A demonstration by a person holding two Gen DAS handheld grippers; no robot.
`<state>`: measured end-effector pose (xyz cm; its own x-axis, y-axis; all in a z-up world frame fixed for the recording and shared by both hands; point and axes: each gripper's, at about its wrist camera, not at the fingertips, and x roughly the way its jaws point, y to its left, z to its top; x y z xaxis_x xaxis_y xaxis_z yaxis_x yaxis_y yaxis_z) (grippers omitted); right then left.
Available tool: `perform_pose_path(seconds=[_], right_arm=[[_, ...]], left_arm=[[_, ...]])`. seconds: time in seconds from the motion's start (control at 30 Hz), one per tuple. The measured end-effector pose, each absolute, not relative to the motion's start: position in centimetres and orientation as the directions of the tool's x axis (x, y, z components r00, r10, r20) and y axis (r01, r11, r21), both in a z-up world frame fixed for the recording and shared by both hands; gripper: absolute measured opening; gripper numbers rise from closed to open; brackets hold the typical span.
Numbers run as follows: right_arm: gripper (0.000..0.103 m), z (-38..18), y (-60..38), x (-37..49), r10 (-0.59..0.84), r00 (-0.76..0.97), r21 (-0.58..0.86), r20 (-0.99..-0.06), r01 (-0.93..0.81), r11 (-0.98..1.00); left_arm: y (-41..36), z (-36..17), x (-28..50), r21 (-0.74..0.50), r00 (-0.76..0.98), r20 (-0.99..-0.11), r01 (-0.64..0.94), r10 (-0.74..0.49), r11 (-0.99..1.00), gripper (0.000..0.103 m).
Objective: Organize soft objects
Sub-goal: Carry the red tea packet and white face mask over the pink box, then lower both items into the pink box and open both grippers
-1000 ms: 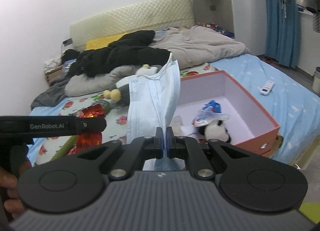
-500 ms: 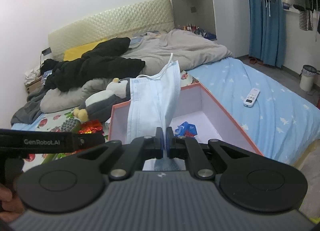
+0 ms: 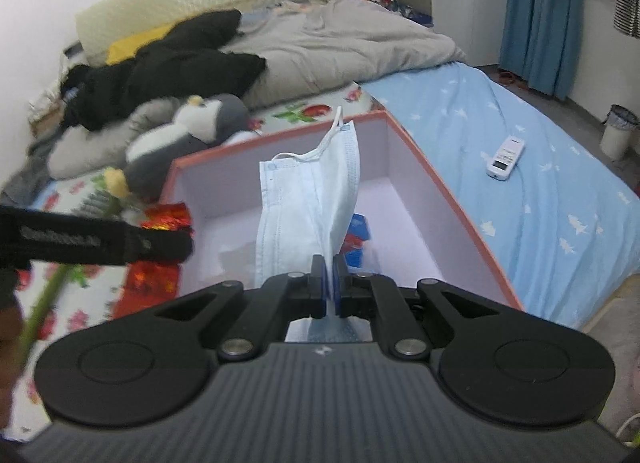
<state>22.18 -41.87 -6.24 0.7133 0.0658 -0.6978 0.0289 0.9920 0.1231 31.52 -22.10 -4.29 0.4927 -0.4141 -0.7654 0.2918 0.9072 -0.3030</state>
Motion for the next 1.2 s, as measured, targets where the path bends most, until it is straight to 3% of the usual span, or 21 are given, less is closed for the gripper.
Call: perform_pose_path(seconds=[0.3, 0.37, 0.4, 0.43, 0.5, 0.87, 1.2], right_arm=[[0.009, -8.5, -43.0, 23.4, 0.07, 0.673, 0.141, -0.737, 0.051, 0.989], [0.009, -8.6, -43.1, 23.3, 0.081, 0.672, 0.154, -0.736, 0.049, 0.987], [0.012, -8.6, -43.1, 23.3, 0.087, 0.67, 0.164, -0.737, 0.052, 0.985], [0.023, -8.5, -43.3, 23.3, 0.088, 0.669, 0.17, -0.738, 0.058, 0.984], [0.039, -8.2, -43.5, 23.0, 0.103, 0.68, 0.193, -0.726, 0.058, 0.979], [0.04, -2.7, -43.6, 19.1, 0.129, 0.781, 0.228, -0.611, 0.017, 0.974], [0.04, 2.0, -41.6, 13.4, 0.165, 0.853, 0.228, -0.495, -0.056, 0.972]], left_arm=[[-22.2, -6.1, 33.3, -0.294, 0.463, -0.795, 0.27, -0.391, 0.917, 0.058], [-22.3, -6.1, 33.3, -0.293, 0.461, -0.795, 0.278, -0.394, 0.915, 0.062], [-22.5, -6.1, 33.2, -0.286, 0.461, -0.795, 0.288, -0.394, 0.914, 0.067], [-22.7, -6.1, 33.1, -0.277, 0.459, -0.797, 0.297, -0.391, 0.914, 0.074], [-22.9, -6.0, 33.0, -0.262, 0.459, -0.804, 0.299, -0.379, 0.918, 0.076], [-21.0, -0.3, 29.8, -0.242, 0.541, -0.735, 0.353, -0.408, 0.904, 0.076], [-18.6, 6.3, 22.9, -0.244, 0.643, -0.609, 0.407, -0.465, 0.88, 0.076]])
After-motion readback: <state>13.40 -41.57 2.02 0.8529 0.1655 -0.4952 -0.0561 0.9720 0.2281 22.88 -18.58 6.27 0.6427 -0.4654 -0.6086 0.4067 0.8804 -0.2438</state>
